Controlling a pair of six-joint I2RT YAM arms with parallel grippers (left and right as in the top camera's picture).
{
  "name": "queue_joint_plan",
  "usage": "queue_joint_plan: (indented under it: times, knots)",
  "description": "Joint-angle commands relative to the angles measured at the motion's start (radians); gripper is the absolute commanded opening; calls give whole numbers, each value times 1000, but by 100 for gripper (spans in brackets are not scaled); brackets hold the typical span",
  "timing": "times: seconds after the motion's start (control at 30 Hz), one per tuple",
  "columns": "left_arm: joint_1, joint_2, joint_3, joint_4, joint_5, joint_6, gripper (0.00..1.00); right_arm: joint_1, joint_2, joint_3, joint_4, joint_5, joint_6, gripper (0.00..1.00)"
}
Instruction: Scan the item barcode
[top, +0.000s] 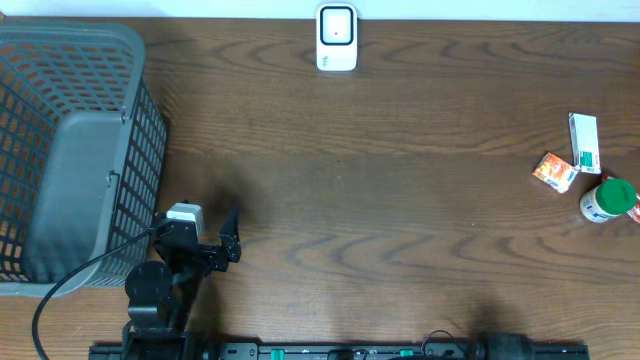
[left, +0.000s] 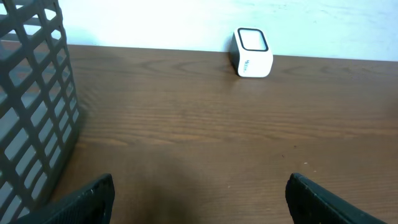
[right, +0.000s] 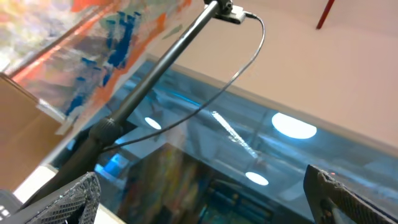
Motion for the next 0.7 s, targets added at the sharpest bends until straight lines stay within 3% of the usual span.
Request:
queue_joint_plan:
  times: [0.0,0.13,0.37,0.67]
  knots:
    - [2,-3,-1,0,12,-2,87,24,3,-5,8,19,11,99]
    - [2,-3,-1,0,12,-2,87,23,3,-18,10,19,-108,99]
    - [2,-3,-1,0,12,-2,87,20,4,-71,13,58,-512,99]
    - [2,-3,-1,0,12,-2,87,23,4,-82,-78,71,-533,99]
